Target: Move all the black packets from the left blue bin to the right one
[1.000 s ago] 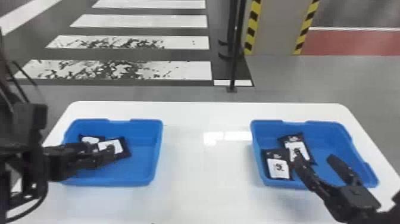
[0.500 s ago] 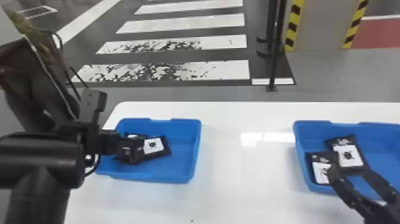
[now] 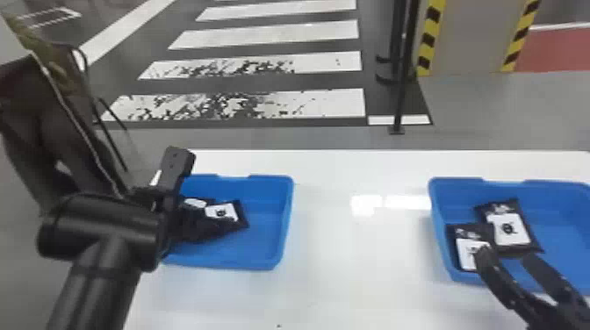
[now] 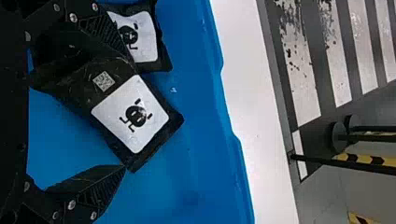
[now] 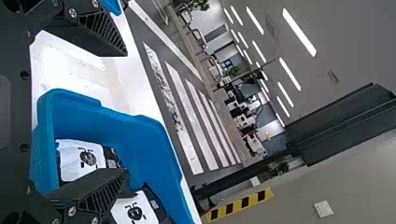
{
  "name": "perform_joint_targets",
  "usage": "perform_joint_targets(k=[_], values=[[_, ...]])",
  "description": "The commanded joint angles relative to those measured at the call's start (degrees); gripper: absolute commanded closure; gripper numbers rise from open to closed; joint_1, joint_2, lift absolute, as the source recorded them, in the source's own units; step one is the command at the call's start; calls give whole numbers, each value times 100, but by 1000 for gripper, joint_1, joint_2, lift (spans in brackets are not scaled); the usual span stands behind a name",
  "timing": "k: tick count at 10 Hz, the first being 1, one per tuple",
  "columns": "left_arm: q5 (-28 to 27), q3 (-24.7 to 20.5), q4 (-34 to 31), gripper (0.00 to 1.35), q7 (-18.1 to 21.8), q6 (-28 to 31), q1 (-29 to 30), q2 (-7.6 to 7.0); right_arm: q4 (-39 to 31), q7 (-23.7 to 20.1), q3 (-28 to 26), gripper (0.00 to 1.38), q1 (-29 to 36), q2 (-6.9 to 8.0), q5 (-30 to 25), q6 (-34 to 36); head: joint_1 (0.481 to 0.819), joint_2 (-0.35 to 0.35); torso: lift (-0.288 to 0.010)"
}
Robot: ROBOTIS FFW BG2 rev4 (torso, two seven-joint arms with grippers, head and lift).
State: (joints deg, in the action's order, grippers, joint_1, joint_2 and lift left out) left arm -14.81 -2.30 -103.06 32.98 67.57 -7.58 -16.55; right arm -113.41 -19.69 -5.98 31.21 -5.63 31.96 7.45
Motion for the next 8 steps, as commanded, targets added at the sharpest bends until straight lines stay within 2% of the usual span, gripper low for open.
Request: perform_joint_targets(k=[1,5,7,8], values=[[-118,104,90,200,-19,7,-72,29,28,-9,-8,145,-14,0,72,42,695,155,-140],[-678,276,90,225,-81,513,-227,73,112,-35,3,145,-28,0,277,84,695,162,-140],[-713,264,343,233,-125,457,-325,99,169,-35,3,145,-42,0,403,98,695,173,-140],[-713,264,498,297,-133,373,-382,126,169,-35,3,145,-42,0,414,98,695,178,-140]])
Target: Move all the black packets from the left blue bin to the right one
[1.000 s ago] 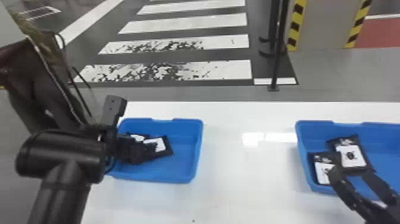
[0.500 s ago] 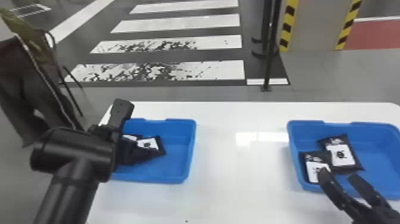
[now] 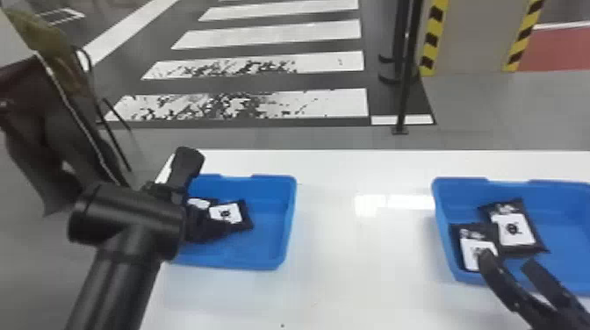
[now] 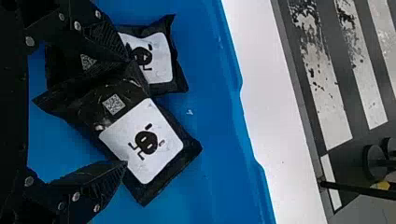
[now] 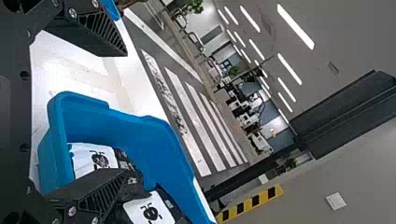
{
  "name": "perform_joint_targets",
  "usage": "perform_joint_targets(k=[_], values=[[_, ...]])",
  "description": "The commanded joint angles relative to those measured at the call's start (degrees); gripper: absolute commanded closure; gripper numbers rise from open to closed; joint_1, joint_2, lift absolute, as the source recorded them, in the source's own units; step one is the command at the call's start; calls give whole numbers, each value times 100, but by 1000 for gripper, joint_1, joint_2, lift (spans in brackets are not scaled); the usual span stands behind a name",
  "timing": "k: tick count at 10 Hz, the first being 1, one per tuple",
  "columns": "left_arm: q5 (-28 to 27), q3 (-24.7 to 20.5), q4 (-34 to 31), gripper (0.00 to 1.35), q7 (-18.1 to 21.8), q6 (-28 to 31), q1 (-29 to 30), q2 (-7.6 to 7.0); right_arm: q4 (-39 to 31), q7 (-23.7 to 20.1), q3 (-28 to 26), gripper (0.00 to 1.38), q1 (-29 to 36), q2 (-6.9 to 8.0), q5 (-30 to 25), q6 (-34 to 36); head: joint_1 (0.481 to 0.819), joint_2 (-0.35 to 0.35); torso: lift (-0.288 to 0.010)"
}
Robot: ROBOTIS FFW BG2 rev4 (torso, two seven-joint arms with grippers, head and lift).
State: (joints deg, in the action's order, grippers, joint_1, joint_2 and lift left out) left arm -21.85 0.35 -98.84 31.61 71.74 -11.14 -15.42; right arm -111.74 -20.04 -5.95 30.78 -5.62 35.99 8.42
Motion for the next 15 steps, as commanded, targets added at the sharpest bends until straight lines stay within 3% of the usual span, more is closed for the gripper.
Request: perform_joint_targets(k=[1,2,3,6,7,8,10,12,13,14,15], values=[[-9,11,258,433,-15,-87,-110,31,44,-9,1,145,-27,0,69,15,695,181,-140],[26,11,469,670,-15,-87,-194,48,72,-9,13,145,-27,0,137,15,695,182,-140],[26,-12,582,823,-32,-87,-237,75,86,-9,13,147,-27,0,137,15,695,183,-140],[-146,22,666,815,47,-452,-265,101,128,-35,13,145,-27,0,240,44,695,184,-140],[-203,-23,554,1108,143,-776,-237,101,128,-53,13,145,-13,-9,274,44,695,182,-140],[-306,-138,188,1154,126,-748,-82,127,128,-53,13,145,-13,-9,263,44,695,177,-140],[117,-378,-360,1211,143,-846,284,154,128,-70,13,147,-13,-9,274,44,695,177,-140],[723,-857,-1598,1211,196,-944,1085,242,72,-114,13,145,-13,0,274,100,695,166,-140],[1351,-995,-1992,1211,231,-1324,1451,294,-40,-220,13,145,-27,-9,274,269,695,163,-140],[1877,-1017,-2160,1211,258,-1662,1690,330,-97,-360,24,145,-97,-9,274,451,695,154,-140],[2059,-926,-2540,1211,284,-1676,1929,391,-125,-606,93,145,-294,-9,274,676,695,135,-140]])
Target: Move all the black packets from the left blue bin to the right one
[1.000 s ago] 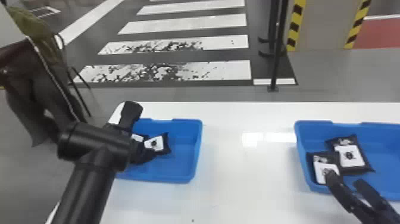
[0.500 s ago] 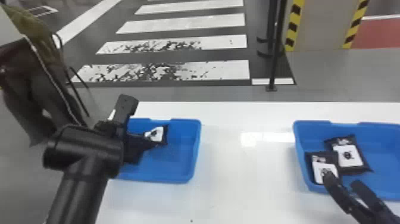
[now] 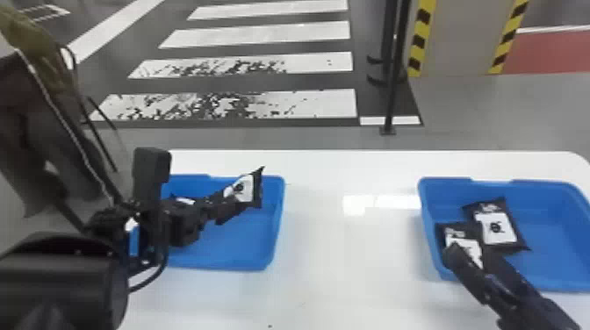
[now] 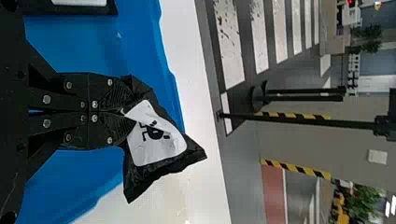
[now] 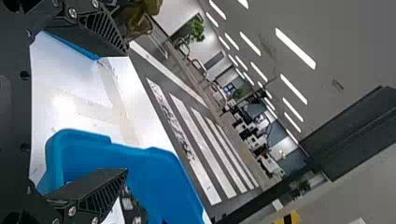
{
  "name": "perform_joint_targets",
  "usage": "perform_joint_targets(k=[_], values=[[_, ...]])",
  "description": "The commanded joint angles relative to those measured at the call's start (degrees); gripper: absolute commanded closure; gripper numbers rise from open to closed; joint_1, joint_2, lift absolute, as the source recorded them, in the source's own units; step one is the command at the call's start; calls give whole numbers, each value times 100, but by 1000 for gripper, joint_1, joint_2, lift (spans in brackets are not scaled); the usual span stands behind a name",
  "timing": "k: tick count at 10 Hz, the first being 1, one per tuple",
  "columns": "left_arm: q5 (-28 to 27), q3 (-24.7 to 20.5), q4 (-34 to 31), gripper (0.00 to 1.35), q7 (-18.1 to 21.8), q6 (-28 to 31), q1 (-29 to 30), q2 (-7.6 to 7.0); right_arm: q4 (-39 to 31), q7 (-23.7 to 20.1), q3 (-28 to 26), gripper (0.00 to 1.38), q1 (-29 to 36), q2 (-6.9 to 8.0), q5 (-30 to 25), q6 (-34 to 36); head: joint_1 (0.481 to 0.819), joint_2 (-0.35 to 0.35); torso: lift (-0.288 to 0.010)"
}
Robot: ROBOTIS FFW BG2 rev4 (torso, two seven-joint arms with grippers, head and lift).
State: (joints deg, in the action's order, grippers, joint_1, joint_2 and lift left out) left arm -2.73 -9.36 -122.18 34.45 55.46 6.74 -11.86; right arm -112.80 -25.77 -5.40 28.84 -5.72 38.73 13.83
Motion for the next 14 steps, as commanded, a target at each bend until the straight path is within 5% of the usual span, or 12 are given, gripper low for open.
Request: perform_joint_targets(k=[1,7,13,14], values=[[478,262,-248,1211,18,-259,239,52,-132,-94,209,142,-212,-52,114,361,695,115,-140],[1164,1484,-220,1211,9,-315,14,26,-188,-59,1020,140,-620,-236,663,459,695,42,-140],[1529,1999,-79,1211,9,-287,-140,26,-76,134,1294,160,-915,-245,606,459,695,-14,-140],[1552,2010,-79,1211,9,-287,-154,26,9,143,1294,475,-972,-245,629,530,695,-23,-140]])
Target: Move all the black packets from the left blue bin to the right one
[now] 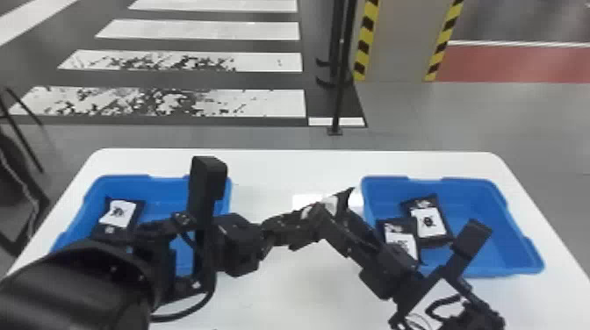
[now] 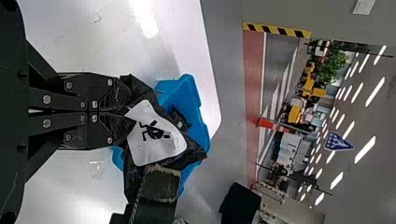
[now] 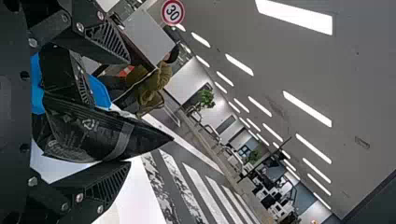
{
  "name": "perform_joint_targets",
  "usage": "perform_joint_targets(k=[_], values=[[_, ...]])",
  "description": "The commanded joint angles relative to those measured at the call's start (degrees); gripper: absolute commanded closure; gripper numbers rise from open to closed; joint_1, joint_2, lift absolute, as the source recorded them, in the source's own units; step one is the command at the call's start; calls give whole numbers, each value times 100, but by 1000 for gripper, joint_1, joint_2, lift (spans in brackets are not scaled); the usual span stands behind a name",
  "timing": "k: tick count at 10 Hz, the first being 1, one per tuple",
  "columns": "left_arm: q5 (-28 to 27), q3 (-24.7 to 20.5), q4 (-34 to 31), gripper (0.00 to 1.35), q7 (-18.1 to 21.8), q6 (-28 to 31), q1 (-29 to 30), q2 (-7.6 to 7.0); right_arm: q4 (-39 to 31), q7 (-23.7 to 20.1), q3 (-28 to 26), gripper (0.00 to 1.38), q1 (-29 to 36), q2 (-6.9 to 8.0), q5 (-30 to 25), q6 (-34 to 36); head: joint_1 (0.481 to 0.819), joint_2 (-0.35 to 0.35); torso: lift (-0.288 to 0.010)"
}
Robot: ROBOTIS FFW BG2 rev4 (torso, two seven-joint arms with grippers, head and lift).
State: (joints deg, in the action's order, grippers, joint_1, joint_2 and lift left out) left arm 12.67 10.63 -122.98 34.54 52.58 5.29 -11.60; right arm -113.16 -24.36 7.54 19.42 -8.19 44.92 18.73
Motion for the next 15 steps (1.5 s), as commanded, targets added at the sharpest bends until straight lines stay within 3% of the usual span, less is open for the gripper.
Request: perform_joint_targets(k=[1,2,4,5,6,7,9,11,14,15], values=[[47,11,1,1211,0,-13,5,0,101,10,-45,1052,-44,19,-13,53,695,-29,-140],[69,11,1,1211,0,-27,5,0,101,54,-68,1288,-44,46,-13,-31,695,-31,-140],[161,0,1,1190,-18,-69,33,0,143,54,-80,1277,-44,54,21,-130,695,-44,-140],[321,-34,43,835,-70,-69,89,0,157,54,-114,1277,-44,63,44,-172,695,-48,-140],[309,-126,43,340,-79,-41,160,9,157,54,-194,1277,-44,63,32,-172,695,-50,-140],[321,-251,43,70,-70,-97,244,9,171,63,-331,1277,-44,72,21,-186,695,-54,-140],[344,-709,-42,167,-62,-168,455,0,396,71,-902,1277,-255,37,-287,-200,695,-63,-140],[81,-1417,-196,174,-53,-27,708,26,959,71,-1519,1277,-635,-78,-836,-214,695,-82,-140],[-422,-2445,-239,170,-53,240,905,97,1929,71,-2022,1276,-1225,-236,-1636,-214,695,-82,-140],[-582,-2708,-239,170,-53,296,905,106,2000,124,-2193,1173,-1268,-236,-2047,-270,695,-68,-140]])
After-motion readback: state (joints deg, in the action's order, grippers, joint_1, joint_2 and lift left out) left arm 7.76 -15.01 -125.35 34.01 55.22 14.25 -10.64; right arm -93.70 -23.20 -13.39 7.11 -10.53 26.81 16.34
